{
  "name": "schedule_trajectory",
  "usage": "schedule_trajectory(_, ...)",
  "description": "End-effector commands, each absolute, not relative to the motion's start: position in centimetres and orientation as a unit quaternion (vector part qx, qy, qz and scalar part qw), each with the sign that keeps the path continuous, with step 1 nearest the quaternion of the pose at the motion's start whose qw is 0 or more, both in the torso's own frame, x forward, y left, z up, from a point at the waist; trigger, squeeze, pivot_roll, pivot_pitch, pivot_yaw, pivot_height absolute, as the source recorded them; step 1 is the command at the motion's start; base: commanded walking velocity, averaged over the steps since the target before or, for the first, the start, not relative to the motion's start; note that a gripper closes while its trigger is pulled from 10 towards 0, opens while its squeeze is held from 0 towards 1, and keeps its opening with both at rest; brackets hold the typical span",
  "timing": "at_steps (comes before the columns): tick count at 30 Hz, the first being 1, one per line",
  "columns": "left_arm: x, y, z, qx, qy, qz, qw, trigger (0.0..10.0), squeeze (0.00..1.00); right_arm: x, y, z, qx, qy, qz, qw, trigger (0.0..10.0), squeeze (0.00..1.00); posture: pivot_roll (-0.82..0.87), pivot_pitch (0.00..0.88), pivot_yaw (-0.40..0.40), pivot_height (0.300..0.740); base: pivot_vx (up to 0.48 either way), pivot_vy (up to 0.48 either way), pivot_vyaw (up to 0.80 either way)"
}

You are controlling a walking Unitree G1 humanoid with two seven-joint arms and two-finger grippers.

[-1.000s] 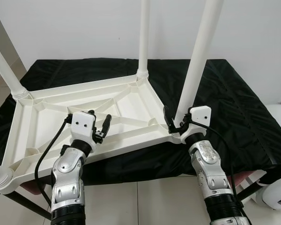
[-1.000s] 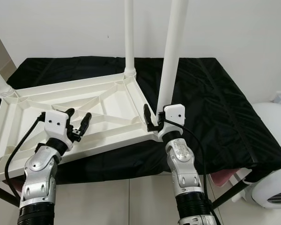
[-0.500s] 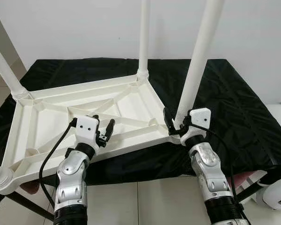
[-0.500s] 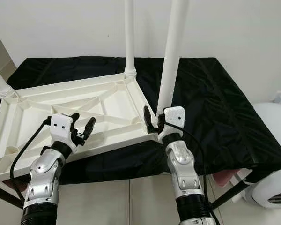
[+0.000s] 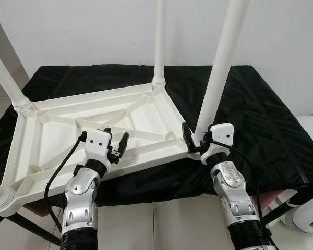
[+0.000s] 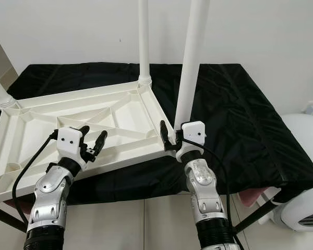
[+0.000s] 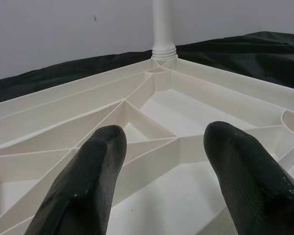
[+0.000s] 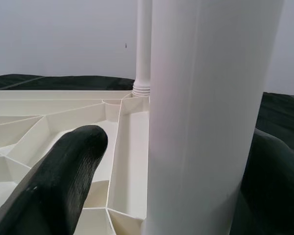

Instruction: Building children table

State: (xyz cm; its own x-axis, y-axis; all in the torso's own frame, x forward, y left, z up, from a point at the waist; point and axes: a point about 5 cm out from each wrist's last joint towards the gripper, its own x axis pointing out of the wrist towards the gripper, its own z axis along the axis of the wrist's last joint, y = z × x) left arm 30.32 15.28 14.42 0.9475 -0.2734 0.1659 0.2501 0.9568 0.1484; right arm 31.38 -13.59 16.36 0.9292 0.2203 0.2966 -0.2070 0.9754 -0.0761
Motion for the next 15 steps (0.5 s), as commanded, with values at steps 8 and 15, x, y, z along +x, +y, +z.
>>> schedule_trajectory(8,30.48,16.65,14.16,0.044,-0.093,-0.008,0.995,10.0,0.00,31.35,-13.60,15.87,-0.023,-0.148,0.111,0.982,10.0,0.00,-0.06,0.037,0.033,0.740,0.000,0.000,0.00)
schedule_trajectory(15,30.52,16.48,14.27,0.042,-0.097,-0.010,0.994,10.0,0.00,31.28,-13.61,15.80,-0.024,-0.148,0.113,0.982,10.0,0.00,-0.07,0.030,0.031,0.740,0.000,0.000,0.00)
